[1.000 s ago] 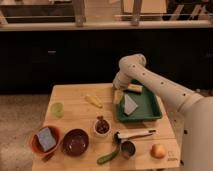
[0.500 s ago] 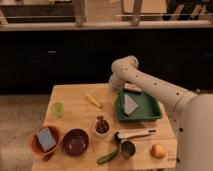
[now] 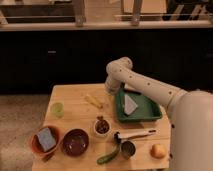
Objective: Place banana in purple bowl
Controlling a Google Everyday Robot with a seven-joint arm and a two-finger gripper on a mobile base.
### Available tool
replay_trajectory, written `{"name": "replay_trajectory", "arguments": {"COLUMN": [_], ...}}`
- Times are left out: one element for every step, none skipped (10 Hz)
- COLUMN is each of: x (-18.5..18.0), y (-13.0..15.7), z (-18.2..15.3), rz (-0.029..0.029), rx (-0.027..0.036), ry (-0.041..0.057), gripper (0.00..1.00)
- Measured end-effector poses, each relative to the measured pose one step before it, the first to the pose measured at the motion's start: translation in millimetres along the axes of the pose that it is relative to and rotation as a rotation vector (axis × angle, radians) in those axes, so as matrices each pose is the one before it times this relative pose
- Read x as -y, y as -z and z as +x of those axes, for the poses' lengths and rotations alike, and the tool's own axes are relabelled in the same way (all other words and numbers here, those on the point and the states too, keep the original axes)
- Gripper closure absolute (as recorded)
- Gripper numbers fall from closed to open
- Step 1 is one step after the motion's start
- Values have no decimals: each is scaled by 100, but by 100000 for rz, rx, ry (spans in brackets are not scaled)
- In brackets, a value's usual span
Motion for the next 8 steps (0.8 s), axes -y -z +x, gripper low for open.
{"name": "replay_trajectory", "arguments": {"x": [-39,-20,-35,38,49,25,16,23], "y": [-875,-607,-761,-753,-501,-342,-403,-238], "z": [-345,-235,-179,-170,-114,-257,-498,-229], "rz": [-742,-518,-890,-867,-321,77,439,454], "rx": [-641,-533,-849,-784,-744,-388,-223,-112], "ry": [-755,-233,-411,-732,-1067,-762,-1238,-848], "gripper": [20,20,20,20,20,20,20,20]}}
